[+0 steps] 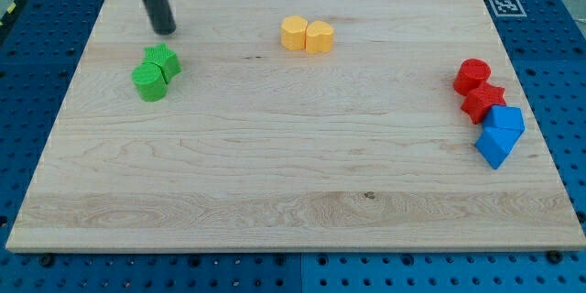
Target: Move the yellow heart above the green star
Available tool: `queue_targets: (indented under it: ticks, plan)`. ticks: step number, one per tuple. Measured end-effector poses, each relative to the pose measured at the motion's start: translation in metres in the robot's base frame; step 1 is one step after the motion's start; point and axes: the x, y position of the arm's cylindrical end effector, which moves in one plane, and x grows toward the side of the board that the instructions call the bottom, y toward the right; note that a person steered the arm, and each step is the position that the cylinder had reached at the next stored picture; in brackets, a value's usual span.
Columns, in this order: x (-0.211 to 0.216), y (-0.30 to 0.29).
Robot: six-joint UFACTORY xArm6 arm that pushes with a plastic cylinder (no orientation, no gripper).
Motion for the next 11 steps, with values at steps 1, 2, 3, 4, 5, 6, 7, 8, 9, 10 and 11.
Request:
queue_targets:
  ticks: [1, 2, 3, 4, 5, 6, 7, 8, 9, 10, 11]
  plan:
    - [-0.039, 0.068]
    - [-0.041, 0.154]
    - [-0.019, 0.231]
    - [0.026, 0.278]
    - [0.052, 0.294]
    - [0.053, 0.269]
    - [0.053, 0.212]
    - [0.053, 0.151]
    - [0.05, 0.121]
    - [0.05, 0.138]
    - [0.057, 0.169]
